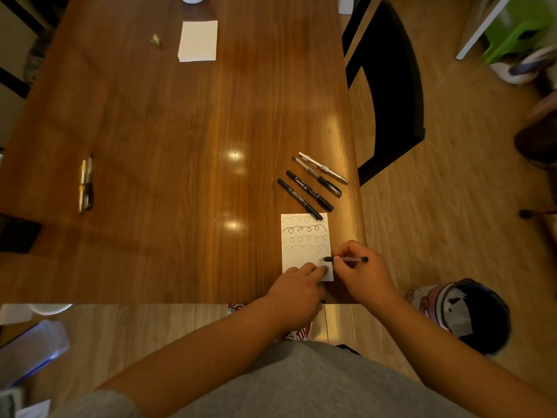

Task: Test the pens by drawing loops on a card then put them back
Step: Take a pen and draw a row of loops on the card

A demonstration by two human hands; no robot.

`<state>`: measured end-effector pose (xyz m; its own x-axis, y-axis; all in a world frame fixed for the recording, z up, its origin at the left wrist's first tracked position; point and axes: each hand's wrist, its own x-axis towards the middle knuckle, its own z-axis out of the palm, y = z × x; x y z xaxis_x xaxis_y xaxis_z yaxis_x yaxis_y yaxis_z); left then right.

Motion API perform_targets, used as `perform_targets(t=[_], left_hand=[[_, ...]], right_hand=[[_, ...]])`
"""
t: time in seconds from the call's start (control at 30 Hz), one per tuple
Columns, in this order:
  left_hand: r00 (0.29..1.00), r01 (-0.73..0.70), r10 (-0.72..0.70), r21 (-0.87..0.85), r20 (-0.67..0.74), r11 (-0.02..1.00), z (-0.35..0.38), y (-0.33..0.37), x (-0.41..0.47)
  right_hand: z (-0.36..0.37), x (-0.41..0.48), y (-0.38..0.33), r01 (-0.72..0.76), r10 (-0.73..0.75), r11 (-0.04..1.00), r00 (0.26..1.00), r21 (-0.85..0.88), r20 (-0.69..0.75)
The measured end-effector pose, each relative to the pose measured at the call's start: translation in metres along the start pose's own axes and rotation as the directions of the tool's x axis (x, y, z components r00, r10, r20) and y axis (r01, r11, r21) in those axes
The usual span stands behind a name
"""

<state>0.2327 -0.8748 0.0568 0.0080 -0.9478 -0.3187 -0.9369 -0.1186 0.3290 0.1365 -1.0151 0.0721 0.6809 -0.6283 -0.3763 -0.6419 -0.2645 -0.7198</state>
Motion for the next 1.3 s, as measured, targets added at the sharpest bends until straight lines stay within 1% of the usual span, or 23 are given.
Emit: perform_targets(t=[0.23, 0.5, 0.8, 0.93, 1.13, 1.3], left_hand=[[1.000, -0.003, 0.003, 0.010, 0.013, 1.000, -0.001, 0.002, 0.001], [1.000, 0.001, -0.001, -0.029, -0.017, 1.000, 0.005, 0.004, 0.002], [0.999, 0.024, -0.023, -0.029, 0.039, 0.999, 0.001, 0.005, 0.005], [0.999, 0.029, -0.028, -0.034, 0.033, 0.999, -0.001, 0.007, 0.006], [0.999, 0.035, -0.035, -0.019, 0.031, 0.999, -0.003, 0.008, 0.007], [0.998, 0.052, -0.052, -0.020, 0.040, 0.998, -0.001, 0.008, 0.008]], right_hand=[[0.003, 0.000, -0.004, -0.015, 0.014, 1.000, 1.000, 0.014, 0.026], [-0.002, 0.003, -0.003, -0.027, 0.028, 0.999, 0.999, 0.033, -0.015], [-0.010, -0.001, 0.004, -0.061, 0.061, 0.998, 0.998, 0.034, -0.027], [-0.010, -0.004, 0.006, -0.063, 0.064, 0.997, 0.998, 0.051, -0.026], [-0.010, -0.002, 0.004, -0.032, 0.032, 0.999, 0.999, 0.033, -0.027], [-0.013, 0.003, 0.007, -0.058, 0.060, 0.998, 0.997, 0.038, -0.053]])
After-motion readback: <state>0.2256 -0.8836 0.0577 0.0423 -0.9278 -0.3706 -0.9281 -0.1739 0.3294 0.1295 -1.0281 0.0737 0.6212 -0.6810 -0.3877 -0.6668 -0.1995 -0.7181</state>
